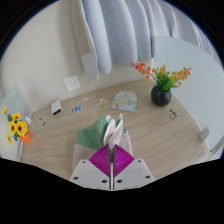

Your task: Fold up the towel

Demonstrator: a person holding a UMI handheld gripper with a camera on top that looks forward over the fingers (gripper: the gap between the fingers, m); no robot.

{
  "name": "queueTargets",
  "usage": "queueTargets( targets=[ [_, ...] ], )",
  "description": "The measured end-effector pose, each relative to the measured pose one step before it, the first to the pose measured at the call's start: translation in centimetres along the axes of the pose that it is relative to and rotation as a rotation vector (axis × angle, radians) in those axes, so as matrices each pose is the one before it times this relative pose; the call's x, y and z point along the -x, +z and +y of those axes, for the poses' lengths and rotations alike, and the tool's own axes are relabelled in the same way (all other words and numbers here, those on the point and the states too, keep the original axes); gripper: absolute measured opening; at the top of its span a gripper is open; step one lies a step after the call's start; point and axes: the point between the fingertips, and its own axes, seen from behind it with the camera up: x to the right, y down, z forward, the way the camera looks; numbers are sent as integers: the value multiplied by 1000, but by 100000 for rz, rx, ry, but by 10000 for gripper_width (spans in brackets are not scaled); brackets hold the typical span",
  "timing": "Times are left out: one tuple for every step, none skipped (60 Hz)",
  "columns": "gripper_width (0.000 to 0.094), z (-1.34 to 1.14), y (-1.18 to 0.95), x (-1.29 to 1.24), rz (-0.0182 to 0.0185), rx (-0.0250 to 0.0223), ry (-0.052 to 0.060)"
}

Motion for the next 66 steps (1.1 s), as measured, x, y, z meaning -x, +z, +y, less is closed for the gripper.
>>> queueTargets(
  targets=[
    [28,608,507,-448,-359,1534,725],
    [29,547,456,-408,-500,1411,590],
    [29,468,413,-322,-546,1181,587],
    [29,398,400,-374,-440,1028,565],
    [29,396,233,-275,199,689,263],
    [30,339,363,-295,-249,670,-76],
    [30,195,253,-258,-348,573,-386],
    [31,87,156,-150,-382,201,-287],
    [32,-34,84,-44,-591,-201,11],
    [38,-61,7,37,-779,-273,67],
    [52,-43,-47,52,-811,-65,-126],
    [74,-61,-98,69,-712,-81,-509],
    [111,-88,-152,53,-585,-84,-647],
    [159,-170,-262,124,12,20,-503],
    [232,-59,-373,91,39,-345,-684],
    [280,-133,-378,-90,465,-330,-922],
    [365,-248,-446,-150,578,-583,-1178],
    [466,-293,-561,-220,955,-647,-1342],
    [567,-306,-609,-189,1027,-773,-1476],
    [667,-340,-693,-110,747,-936,-1674],
    [768,-336,-837,39,397,-1082,-1734],
    [869,-370,-957,60,123,-1158,-1465],
    [857,-373,-975,88,281,-1214,-1224],
    [831,-475,-1077,91,-329,-726,-1297],
    [833,-324,-1397,190,475,-1054,-1377],
    [842,-433,-1306,60,423,-1222,-1717],
    [850,-443,-1363,-8,586,-1437,-1869],
    [857,-452,-1384,-151,983,-1416,-1590],
    [858,-395,-1420,-163,1133,-1152,-1285],
    [854,-290,-1452,-198,1177,-775,-977],
    [851,-112,-1414,-205,1275,-329,-561],
    [852,43,-1394,-150,1057,157,-323],
    [851,144,-1379,-132,780,577,-168],
    [851,139,-910,-393,-359,470,-390],
    [853,143,-1335,167,558,1016,129],
    [851,164,-1218,133,-151,504,71],
    [852,177,-1142,147,-525,149,172],
    [853,125,-1067,134,-599,101,220],
    [852,120,-1010,101,-462,6,220],
    [855,79,-879,49,-334,-155,130],
    [853,135,-765,31,-180,-137,101],
    [852,218,-661,-36,69,237,112],
    [850,281,-578,-109,343,435,94],
    [852,462,-455,-306,504,-129,-70],
    [852,29,-322,-164,680,-54,25],
    [851,-24,-387,-157,722,-201,-23],
    [853,-30,-299,-102,481,-252,-30],
    [853,-44,-213,-82,403,-257,-1],
    [856,-49,-154,-92,432,-341,-50],
    [855,-108,-110,-138,592,-363,-156],
    [855,-75,-85,-149,707,-414,-147],
    [853,-47,-36,-103,505,-224,-24],
    [853,-101,-40,-44,268,-192,56],
    [852,179,-2,-159,-37,-799,207],
    [851,-162,52,205,-69,-313,274],
    [853,-108,11,65,-82,-274,126],
    [853,-83,62,66,-177,-122,151],
    [852,-32,54,79,-306,-3,224],
    [852,-34,86,102,-317,-76,182],
    [853,-116,103,99,-210,-220,-89],
    [853,-105,114,57,-51,-327,-310],
    [852,-96,120,71,69,-193,-381],
    [852,-68,138,38,-50,164,-359],
    [854,18,72,9,-60,48,-185],
    [854,-11,51,19,-132,-12,9],
    [853,-10,88,26,-231,-117,167]
  ],
)
